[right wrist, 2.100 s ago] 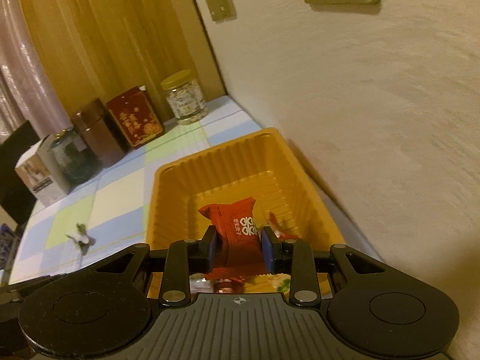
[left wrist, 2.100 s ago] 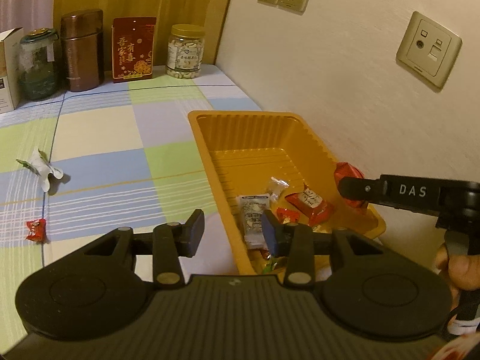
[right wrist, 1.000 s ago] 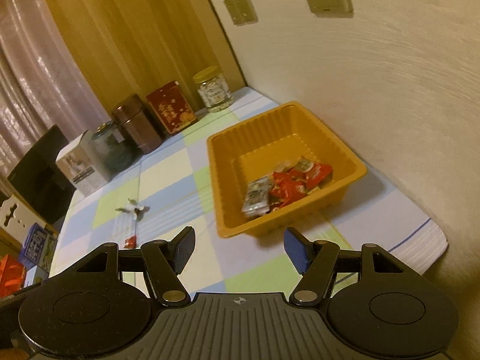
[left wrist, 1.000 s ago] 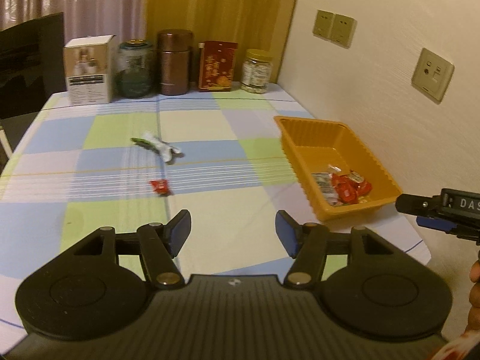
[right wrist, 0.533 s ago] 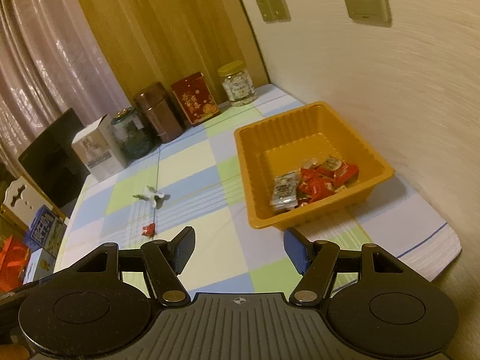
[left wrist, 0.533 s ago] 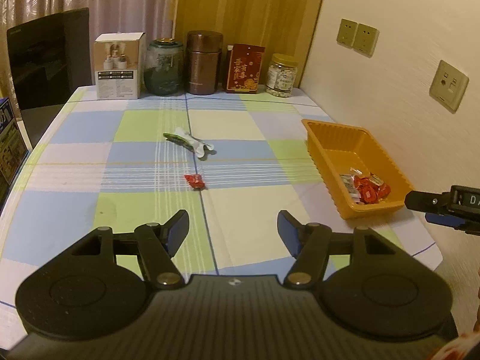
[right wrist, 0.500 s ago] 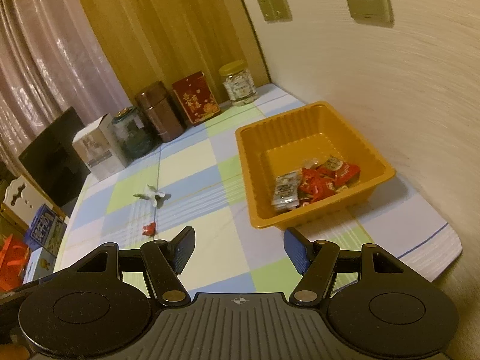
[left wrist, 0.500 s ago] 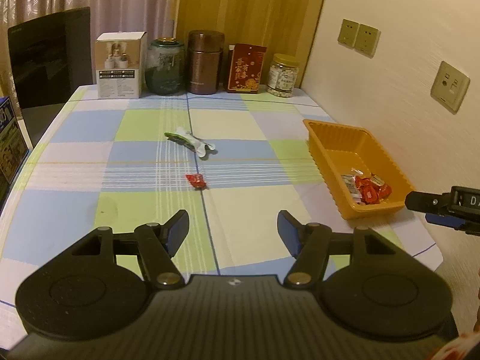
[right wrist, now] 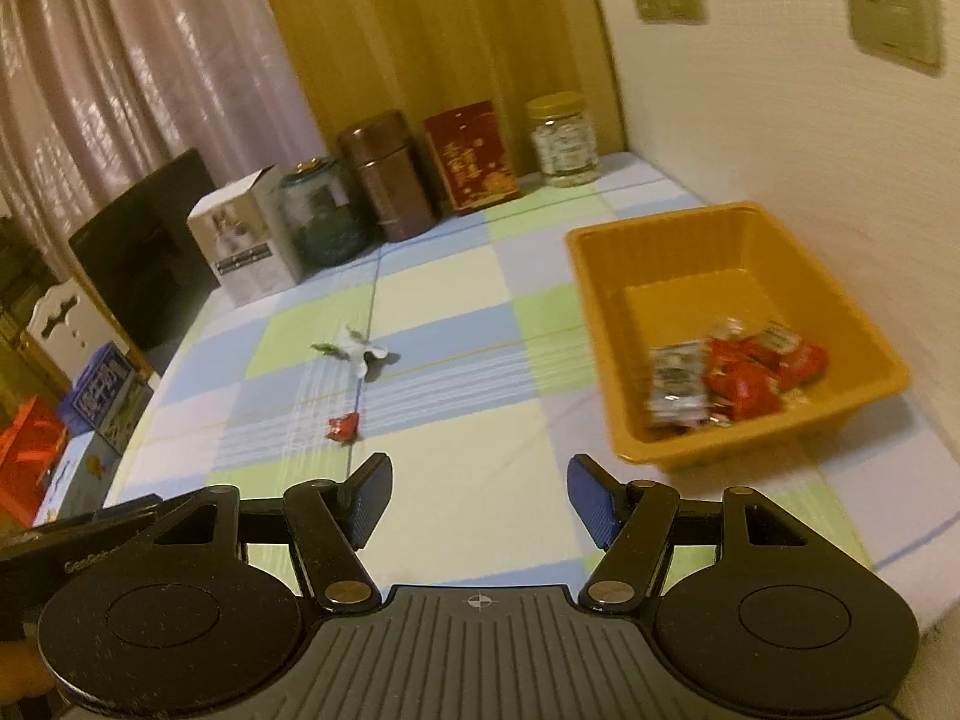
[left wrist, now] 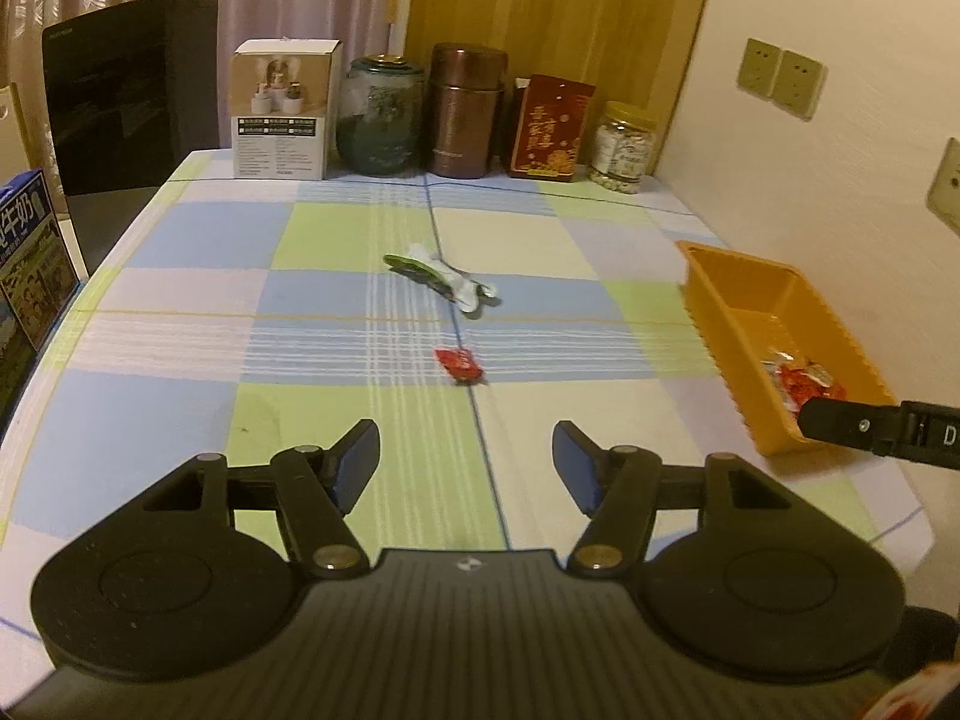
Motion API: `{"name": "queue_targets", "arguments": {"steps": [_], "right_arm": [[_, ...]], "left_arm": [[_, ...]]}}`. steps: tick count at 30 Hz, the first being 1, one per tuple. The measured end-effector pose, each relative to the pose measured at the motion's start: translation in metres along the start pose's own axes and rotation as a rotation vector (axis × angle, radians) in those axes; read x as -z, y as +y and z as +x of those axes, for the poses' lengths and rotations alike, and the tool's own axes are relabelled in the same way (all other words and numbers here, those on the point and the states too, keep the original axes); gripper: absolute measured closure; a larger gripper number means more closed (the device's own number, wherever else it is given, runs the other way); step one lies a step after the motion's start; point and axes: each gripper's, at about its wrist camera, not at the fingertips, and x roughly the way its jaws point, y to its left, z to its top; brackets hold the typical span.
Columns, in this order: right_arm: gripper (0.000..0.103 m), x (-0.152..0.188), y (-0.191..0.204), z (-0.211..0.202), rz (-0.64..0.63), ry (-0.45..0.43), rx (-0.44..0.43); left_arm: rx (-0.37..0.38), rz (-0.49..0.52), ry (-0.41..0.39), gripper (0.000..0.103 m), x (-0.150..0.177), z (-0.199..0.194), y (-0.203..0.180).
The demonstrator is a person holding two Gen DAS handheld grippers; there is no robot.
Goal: Organize snacks
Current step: 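Move both grippers back toward the snacks left on the tablecloth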
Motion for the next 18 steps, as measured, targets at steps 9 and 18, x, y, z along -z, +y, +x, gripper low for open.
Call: {"name": "queue_targets", "arguments": {"steps": [9,18], "right_arm": [[0.038,-0.016,0.015,0.066,-0.049,0.015,-0.024],[0.038,-0.031,0.018,0.130,-0.095,0.031,-0.029]], "left_arm": [[0.005,0.021,0.044,0.051,-0.011,0.062,0.012],[0.030,0.085,0.033,0.068,-0.018,0.119,0.005]]}}
